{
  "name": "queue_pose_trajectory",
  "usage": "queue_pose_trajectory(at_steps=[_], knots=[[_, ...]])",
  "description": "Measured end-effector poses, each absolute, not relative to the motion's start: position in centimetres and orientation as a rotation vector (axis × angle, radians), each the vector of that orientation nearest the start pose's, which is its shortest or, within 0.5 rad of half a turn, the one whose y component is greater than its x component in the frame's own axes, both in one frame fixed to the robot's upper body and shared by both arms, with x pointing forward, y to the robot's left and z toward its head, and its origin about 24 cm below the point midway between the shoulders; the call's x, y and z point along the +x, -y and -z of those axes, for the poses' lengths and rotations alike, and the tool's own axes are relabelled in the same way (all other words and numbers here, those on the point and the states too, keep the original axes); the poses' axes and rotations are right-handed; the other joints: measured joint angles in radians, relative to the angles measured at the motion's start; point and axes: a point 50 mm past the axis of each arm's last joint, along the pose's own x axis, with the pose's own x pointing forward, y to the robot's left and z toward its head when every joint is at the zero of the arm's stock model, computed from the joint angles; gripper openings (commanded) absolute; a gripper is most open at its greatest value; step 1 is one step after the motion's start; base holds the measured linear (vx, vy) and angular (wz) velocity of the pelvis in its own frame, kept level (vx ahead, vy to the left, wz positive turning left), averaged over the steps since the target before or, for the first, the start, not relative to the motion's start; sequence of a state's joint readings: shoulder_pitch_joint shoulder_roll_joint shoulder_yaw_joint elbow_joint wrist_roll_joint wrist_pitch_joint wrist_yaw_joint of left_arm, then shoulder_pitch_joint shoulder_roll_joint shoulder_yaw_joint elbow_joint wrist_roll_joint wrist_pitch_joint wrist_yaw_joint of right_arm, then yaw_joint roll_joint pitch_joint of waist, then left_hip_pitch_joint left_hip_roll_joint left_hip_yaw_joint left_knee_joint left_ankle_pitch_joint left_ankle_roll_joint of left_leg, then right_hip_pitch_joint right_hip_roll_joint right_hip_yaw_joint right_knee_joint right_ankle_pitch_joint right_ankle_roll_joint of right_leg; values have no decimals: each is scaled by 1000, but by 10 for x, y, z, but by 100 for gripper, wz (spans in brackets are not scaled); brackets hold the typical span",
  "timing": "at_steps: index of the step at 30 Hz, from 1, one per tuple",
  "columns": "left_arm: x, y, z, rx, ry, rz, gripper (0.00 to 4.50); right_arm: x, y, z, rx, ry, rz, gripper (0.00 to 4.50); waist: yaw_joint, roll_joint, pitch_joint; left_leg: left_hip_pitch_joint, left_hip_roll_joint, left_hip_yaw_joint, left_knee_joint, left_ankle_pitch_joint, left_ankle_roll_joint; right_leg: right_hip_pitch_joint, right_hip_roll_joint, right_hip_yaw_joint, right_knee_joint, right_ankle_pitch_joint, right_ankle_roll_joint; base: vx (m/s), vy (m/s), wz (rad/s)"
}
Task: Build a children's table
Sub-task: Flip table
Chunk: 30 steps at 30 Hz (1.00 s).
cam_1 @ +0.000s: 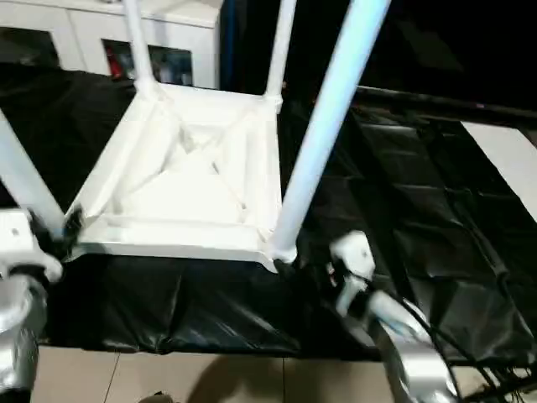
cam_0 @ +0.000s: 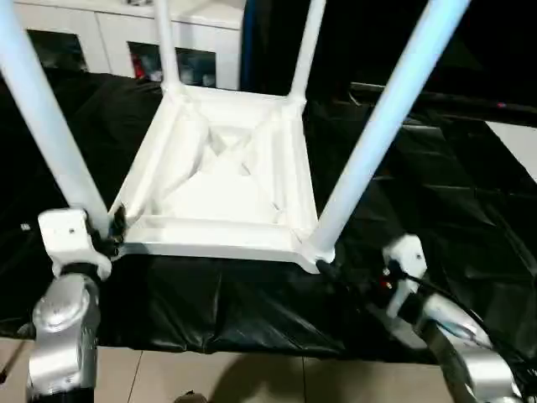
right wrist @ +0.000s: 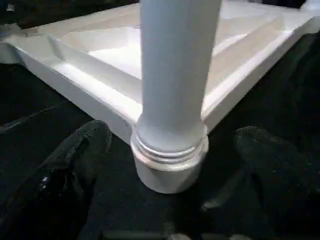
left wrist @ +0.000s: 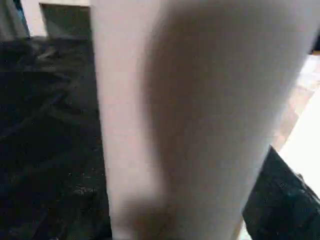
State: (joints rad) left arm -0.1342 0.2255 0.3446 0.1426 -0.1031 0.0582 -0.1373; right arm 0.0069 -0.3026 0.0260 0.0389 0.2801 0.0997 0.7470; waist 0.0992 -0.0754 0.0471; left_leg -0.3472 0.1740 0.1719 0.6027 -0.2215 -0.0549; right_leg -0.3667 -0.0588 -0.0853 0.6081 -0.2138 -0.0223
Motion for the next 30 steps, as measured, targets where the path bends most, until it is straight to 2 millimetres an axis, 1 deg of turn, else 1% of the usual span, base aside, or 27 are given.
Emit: queue_pose_trajectory(at_steps=[2, 4, 6, 8, 10, 11, 12, 15, 18, 22, 24, 26, 27, 28, 30], knots=[[270, -263, -58, 64, -24, -192, 284, 236, 171, -35, 28, -151, -767, 450, 2, 0, 0, 0, 0, 0, 0, 0, 0, 0, 0, 0, 0, 0, 0, 0, 0, 0], [275, -260, -58, 68, -31, -189, 279, 235, 170, -36, 31, -159, -789, 450, 8, 0, 0, 1, 0, 0, 0, 1, 1, 0, 0, 0, 0, 0, 0, 0, 0, 0], [278, -256, -58, 72, -34, -176, 252, 228, 167, -38, 38, -165, -816, 450, 16, 2, 1, 1, 0, 0, 0, 1, 1, -1, 0, 0, 0, 0, 0, 0, 0, 0], [280, -257, -58, 66, -39, -182, 243, 226, 164, -39, 45, -168, -830, 450, 17, 4, 1, 1, 0, 0, 0, 1, 1, -1, 0, 0, 0, 0, 0, 0, 0, 0], [283, -254, -57, 50, -52, -183, 222, 226, 163, -41, 64, -177, -835, 450, 16, 7, 2, 1, 0, 0, 0, 2, 2, -1, 0, 0, 1, 0, -1, 0, 0, 0], [284, -252, -57, 40, -58, -186, 222, 225, 161, -42, 80, -183, -844, 450, 16, 8, 2, 1, 0, 0, 0, 3, 2, -1, -1, 0, 1, 0, -1, 0, 0, 0], [285, -249, -56, 29, -63, -185, 214, 224, 155, -44, 101, -184, -875, 450, 16, 10, 2, 1, 0, 0, 0, 4, 1, -1, -1, 0, 1, 1, -2, 0, 0, 0], [290, -236, -54, -37, -77, -181, 211, 219, 140, -45, 144, -217, -959, 450, 18, 19, 3, 1, 0, 0, 0, 6, 3, 0, -1, -1, 1, 1, -2, 0, 0, 0], [293, -221, -54, -76, -87, -163, 210, 216, 130, -40, 180, -272, -992, 450, 22, 27, 4, -2, 0, 0, 0, 8, 5, -1, -2, -1, 2, 1, -1, 0, 0, 0], [295, -200, -53, -167, -82, -122, 210, 217, 126, -41, 189, -272, -975, 450, 29, 30, 5, -3, 0, 0, 0, 8, 5, -1, -2, -1, 1, 0, -1, 0, 0, 0], [295, -185, -54, -267, -84, -109, 210, 220, 124, -38, 184, -290, -928, 450, 31, 31, 5, -4, 0, 0, 0, 8, 5, -1, -2, -1, 1, 0, -1, 0, 0, 0], [295, -172, -53, -359, -89, -83, 210, 222, 123, -32, 182, -335, -903, 450, 32, 31, 5, -4, 0, 0, 0, 8, 5, -1, -2, -1, 1, 0, -1, 0, 0, 0], [296, -166, -54, -398, -86, -63, 210, 222, 123, -29, 185, -352, -892, 450, 31, 30, 6, -4, 0, 0, -1, 8, 5, -2, -2, -1, 1, 0, 0, 0, 0, 0], [296, -166, -55, -415, -82, -57, 210, 224, 122, -28, 199, -355, -884, 450, 28, 29, 6, -3, 0, 0, -1, 8, 4, -2, -1, -1, 1, 0, 0, 0, 0, 0], [296, -165, -57, -428, -84, -50, 210, 231, 118, -27, 245, -347, -845, 450, 16, 30, 6, -3, 1, 0, -2, 8, 4, -2, -1, -2, 1, 0, 0, 0, 0, 0]])
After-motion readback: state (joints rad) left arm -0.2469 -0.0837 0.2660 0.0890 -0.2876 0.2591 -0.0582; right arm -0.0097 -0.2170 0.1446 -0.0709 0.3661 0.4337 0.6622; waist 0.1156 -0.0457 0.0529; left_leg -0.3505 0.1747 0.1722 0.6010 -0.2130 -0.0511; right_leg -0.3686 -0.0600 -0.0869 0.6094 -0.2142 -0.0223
